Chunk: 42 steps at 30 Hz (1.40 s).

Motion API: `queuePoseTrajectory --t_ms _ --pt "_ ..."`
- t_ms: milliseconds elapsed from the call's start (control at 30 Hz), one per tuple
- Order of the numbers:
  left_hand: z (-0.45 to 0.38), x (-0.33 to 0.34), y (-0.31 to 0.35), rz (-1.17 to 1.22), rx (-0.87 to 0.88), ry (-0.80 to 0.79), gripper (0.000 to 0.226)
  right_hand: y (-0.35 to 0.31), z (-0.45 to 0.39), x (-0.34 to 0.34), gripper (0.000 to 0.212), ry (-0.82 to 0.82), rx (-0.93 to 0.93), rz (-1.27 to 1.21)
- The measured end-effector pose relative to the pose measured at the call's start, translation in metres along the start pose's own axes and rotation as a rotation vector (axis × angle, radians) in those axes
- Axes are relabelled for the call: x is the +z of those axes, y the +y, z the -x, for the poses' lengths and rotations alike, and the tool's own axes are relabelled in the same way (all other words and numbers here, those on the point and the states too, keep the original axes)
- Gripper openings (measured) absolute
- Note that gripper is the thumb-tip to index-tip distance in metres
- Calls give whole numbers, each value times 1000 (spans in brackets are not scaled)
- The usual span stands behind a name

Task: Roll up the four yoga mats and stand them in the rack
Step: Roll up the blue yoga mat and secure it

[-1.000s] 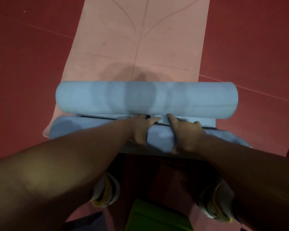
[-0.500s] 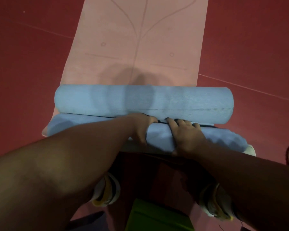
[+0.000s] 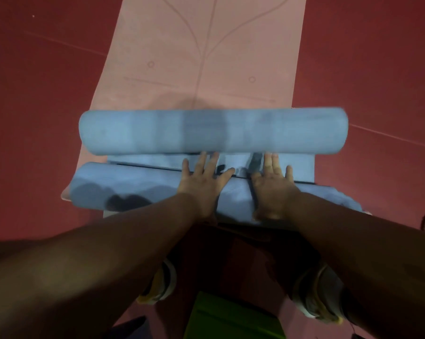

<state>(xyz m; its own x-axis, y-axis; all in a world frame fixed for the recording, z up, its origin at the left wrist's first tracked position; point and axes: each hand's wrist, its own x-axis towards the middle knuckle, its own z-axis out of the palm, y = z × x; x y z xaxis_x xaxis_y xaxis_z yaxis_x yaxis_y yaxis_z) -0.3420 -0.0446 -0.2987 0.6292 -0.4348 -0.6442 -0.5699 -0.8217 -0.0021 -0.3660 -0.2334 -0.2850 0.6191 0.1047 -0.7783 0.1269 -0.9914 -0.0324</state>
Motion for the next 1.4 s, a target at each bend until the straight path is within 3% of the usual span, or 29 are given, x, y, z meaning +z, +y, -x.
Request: queuePoseTrajectory --t_ms 200,400,533,567,700,867,1033,1233,1400 --pt "10 1 2 -32 91 181 118 3 4 -18 88 62 -24 -17" --pt "-3 5 11 -2 -2 47 144 4 2 -13 80 161 -67 -159" --pt "-17 -7 0 61 13 17 128 -5 4 10 136 85 -26 -37" --pt "-18 -10 -1 72 30 12 125 -7 5 17 142 103 -19 1" --pt "-21 -22 -5 102 58 -25 114 -5 4 26 141 237 19 56" --pt "-28 -44 -14 127 109 -111 112 4 -3 12 123 261 -26 -49" --pt "-33 -63 -21 182 187 -315 114 9 -1 -4 107 66 -83 -113" --pt "-17 -46 -14 72 92 -176 142 17 -6 -26 96 -105 -125 -189" --pt "-2 -28 -11 18 -27 -52 141 17 -9 -27 106 -88 -104 -342"
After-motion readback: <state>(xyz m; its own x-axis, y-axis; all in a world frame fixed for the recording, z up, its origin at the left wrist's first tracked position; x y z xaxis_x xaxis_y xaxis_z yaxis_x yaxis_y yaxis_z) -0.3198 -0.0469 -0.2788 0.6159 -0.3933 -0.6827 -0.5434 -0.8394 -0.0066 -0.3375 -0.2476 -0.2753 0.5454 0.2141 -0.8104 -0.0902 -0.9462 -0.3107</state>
